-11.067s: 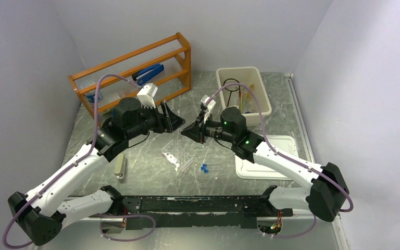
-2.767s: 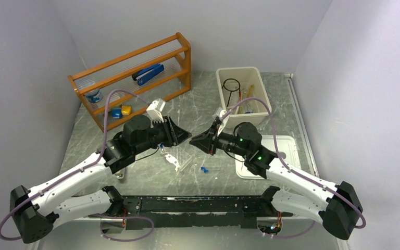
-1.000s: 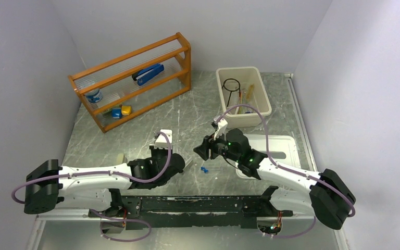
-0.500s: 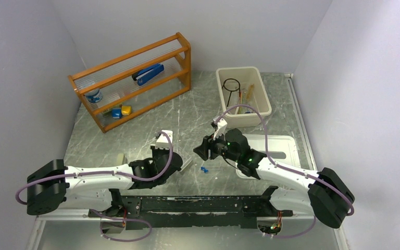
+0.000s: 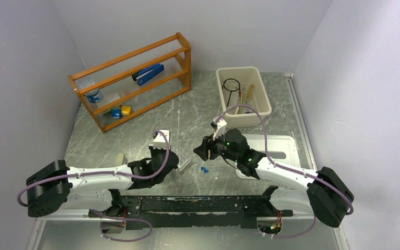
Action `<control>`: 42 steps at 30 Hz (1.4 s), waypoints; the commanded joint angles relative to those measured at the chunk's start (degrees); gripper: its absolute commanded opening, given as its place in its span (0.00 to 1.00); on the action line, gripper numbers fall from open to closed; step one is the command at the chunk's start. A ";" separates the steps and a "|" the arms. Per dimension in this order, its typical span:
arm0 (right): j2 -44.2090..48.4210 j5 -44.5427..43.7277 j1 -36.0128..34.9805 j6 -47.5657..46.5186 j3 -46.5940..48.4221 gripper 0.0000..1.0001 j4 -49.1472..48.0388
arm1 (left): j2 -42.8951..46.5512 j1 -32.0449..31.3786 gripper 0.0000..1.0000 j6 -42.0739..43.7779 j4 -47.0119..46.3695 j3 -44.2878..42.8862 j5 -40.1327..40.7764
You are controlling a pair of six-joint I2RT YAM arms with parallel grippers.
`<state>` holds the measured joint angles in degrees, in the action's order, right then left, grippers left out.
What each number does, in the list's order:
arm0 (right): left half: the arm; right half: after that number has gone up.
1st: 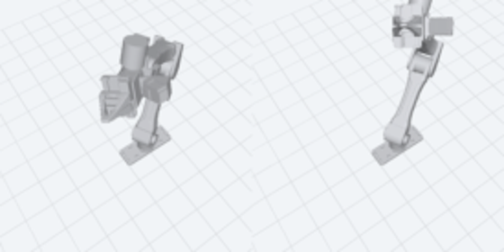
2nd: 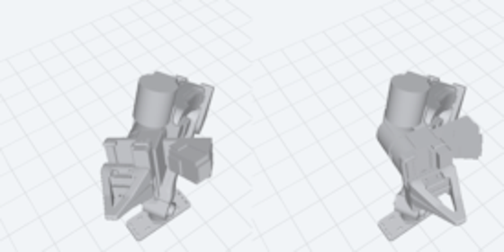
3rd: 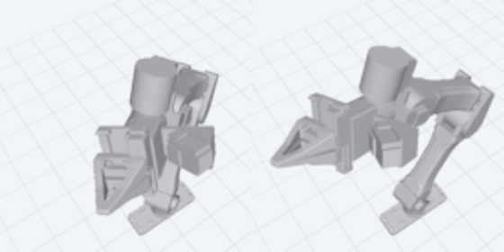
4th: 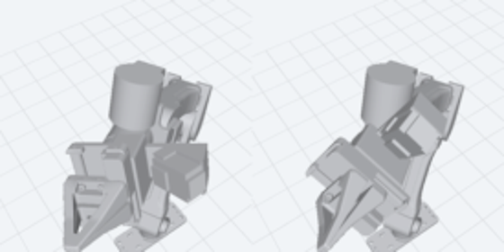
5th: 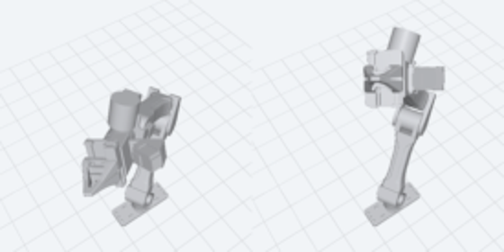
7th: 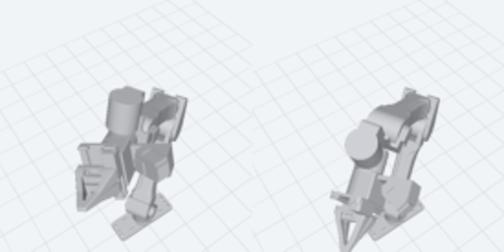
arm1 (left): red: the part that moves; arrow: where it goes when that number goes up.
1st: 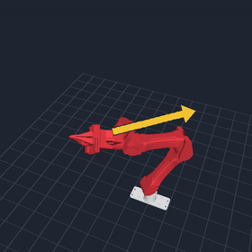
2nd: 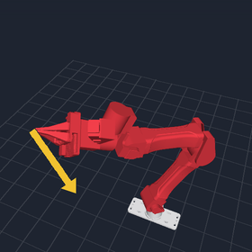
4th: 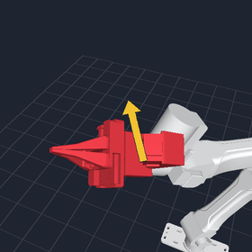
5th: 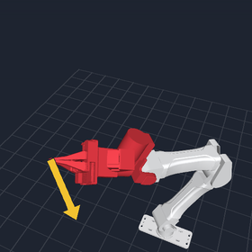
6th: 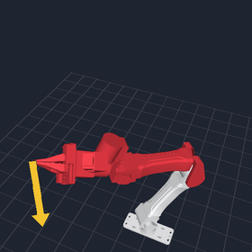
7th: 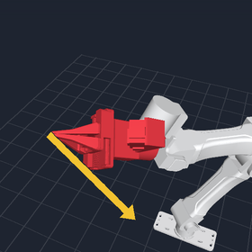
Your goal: Organize the chemistry lab equipment
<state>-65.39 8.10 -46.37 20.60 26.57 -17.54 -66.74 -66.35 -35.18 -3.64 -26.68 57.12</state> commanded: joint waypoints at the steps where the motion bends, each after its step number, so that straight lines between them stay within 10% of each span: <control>1: 0.54 -0.41 -0.13 0.36 0.07 0.55 -0.66 | 0.40 0.60 0.05 -3.39 -0.20 1.27 -0.50; 12: 2.78 3.59 -0.13 1.74 -0.46 0.55 -2.34 | -1.26 1.98 0.14 -3.87 -3.52 3.21 -2.45; 16: 3.40 3.02 -0.18 1.57 0.05 0.56 0.15 | -0.10 1.99 0.40 -4.82 -1.85 2.74 -2.39; 32: 1.27 -9.71 -0.21 5.59 7.39 0.65 36.50 | 11.96 3.17 0.81 -1.51 22.67 -14.47 -7.11; 42: -4.87 -8.93 -0.25 7.30 8.84 0.66 33.63 | 1.89 22.02 0.95 0.38 17.80 -14.26 -34.37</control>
<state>-68.36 -0.84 -46.37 26.83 33.76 16.53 -62.94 -49.04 -35.33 15.97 -40.93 35.59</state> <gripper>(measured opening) 0.659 0.954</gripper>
